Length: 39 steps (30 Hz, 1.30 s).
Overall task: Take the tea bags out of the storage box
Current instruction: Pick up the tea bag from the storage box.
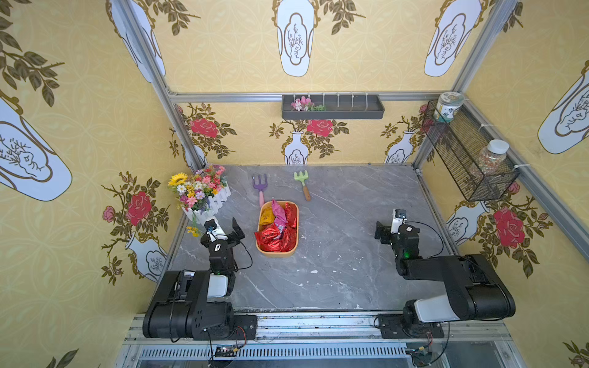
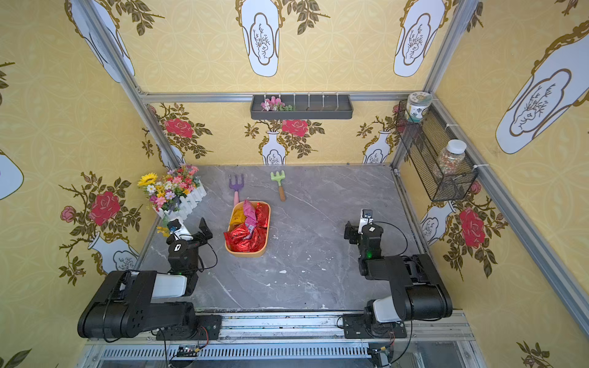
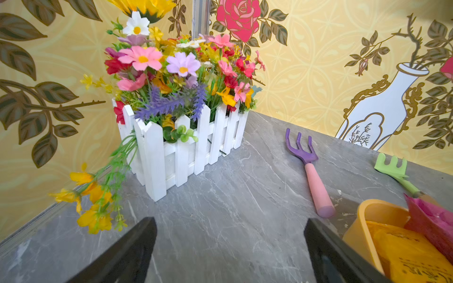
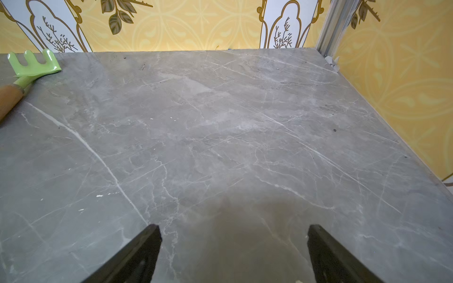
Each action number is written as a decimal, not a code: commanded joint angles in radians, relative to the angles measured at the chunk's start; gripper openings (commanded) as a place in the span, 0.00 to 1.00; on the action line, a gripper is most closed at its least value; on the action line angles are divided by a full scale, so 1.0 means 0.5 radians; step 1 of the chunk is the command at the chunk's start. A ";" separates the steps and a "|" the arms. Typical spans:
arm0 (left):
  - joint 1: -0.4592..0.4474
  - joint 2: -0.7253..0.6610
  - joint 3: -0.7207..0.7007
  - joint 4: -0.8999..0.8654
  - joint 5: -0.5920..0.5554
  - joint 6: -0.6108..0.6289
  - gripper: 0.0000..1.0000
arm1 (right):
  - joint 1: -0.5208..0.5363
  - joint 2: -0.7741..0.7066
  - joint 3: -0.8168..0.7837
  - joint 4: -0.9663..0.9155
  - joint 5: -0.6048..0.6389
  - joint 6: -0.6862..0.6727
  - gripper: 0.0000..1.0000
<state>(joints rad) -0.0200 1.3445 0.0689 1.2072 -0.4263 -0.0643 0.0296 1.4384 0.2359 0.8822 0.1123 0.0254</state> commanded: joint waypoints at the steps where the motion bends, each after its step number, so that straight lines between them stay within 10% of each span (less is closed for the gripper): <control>1: 0.001 0.005 -0.003 0.049 0.003 -0.005 1.00 | -0.002 -0.008 0.000 0.040 -0.017 0.001 0.97; 30: 0.000 -0.046 -0.006 0.055 -0.030 0.005 1.00 | -0.045 -0.050 0.027 -0.037 0.017 0.046 0.97; 35: -0.079 -0.554 0.303 -0.950 -0.396 -0.198 1.00 | -0.016 -0.608 0.215 -0.748 0.135 0.125 0.97; 39: -0.097 -0.802 0.694 -1.936 -0.601 -0.755 1.00 | -0.028 -0.879 0.543 -1.571 0.346 0.808 0.97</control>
<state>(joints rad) -0.0666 0.9913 0.3454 0.6666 -0.6067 -0.2340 0.0177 1.0451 0.4358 0.4320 0.1913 0.1867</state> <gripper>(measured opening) 0.998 0.971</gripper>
